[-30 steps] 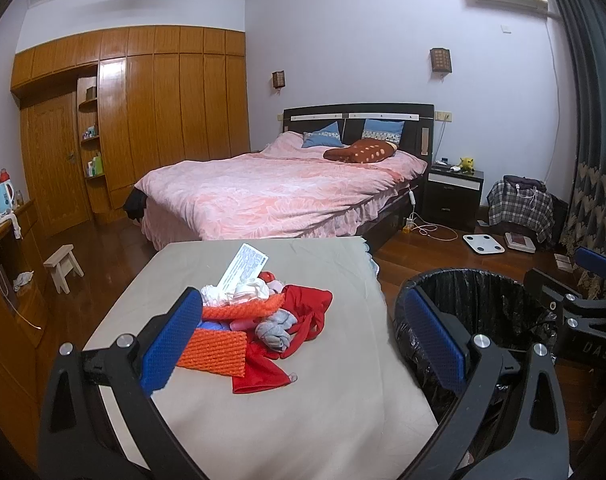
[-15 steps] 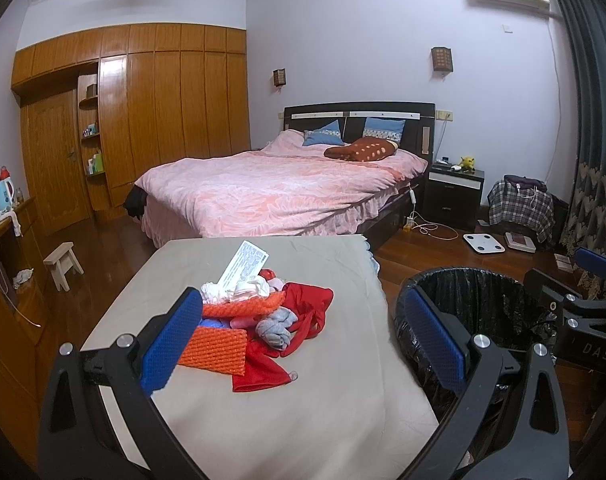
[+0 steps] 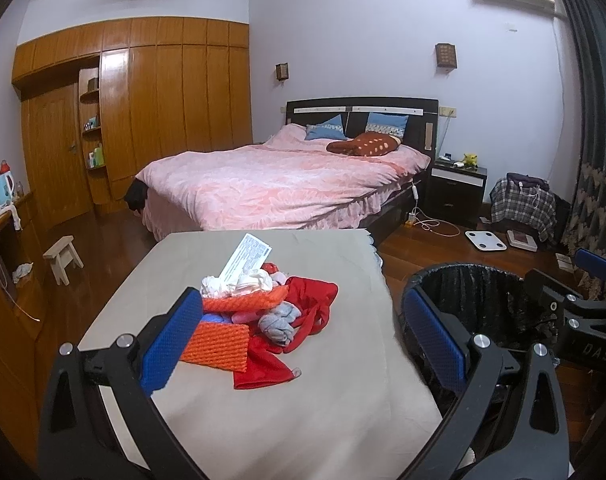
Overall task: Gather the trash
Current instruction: 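Grasp the red cloth with the right tool while the left tool approaches the pile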
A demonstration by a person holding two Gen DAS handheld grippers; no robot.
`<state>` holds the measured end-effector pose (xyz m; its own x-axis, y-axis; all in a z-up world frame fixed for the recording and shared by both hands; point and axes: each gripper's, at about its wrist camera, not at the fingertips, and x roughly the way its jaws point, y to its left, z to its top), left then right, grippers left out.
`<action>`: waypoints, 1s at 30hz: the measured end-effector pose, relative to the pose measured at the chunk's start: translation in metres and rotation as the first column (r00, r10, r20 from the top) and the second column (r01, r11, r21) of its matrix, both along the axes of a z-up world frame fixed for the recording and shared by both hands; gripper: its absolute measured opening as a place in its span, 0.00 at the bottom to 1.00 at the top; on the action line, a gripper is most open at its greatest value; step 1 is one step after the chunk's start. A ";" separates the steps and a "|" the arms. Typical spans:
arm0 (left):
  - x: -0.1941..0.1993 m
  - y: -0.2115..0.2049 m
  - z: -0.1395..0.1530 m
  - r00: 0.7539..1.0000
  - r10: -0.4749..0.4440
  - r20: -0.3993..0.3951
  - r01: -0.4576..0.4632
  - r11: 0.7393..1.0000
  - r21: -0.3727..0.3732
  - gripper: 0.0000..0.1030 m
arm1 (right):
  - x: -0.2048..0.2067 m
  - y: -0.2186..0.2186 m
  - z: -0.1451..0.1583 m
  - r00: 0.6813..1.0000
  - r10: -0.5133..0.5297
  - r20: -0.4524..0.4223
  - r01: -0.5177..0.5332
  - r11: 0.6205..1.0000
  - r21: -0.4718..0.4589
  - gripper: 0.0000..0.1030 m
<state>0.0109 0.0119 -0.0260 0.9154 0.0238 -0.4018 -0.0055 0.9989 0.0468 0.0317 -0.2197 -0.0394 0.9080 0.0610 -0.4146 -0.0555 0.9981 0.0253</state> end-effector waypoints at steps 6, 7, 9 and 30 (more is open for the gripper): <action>0.005 0.004 0.000 1.000 0.011 -0.012 -0.011 1.000 0.000 0.95 | 0.012 0.012 -0.005 1.000 0.021 -0.019 -0.021 1.000 -0.010 0.94; 0.005 0.006 -0.001 1.000 0.016 -0.011 -0.016 1.000 0.003 0.95 | 0.015 0.013 -0.005 0.999 0.024 -0.021 -0.024 1.000 -0.011 0.94; 0.011 0.013 -0.001 0.999 0.032 -0.012 -0.032 0.999 0.009 0.95 | 0.021 0.018 -0.006 0.999 0.033 -0.026 -0.033 0.999 -0.008 0.94; 0.104 0.137 -0.055 0.965 0.246 -0.090 -0.247 0.969 -0.001 0.95 | 0.156 0.123 -0.071 0.969 0.184 -0.167 -0.192 0.981 -0.035 0.75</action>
<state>0.1144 0.1492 -0.0813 0.8427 0.2392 -0.4823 -0.2480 0.9676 0.0465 0.1881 -0.0963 -0.1102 0.8026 0.1994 -0.5621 -0.2414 0.9704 -0.0005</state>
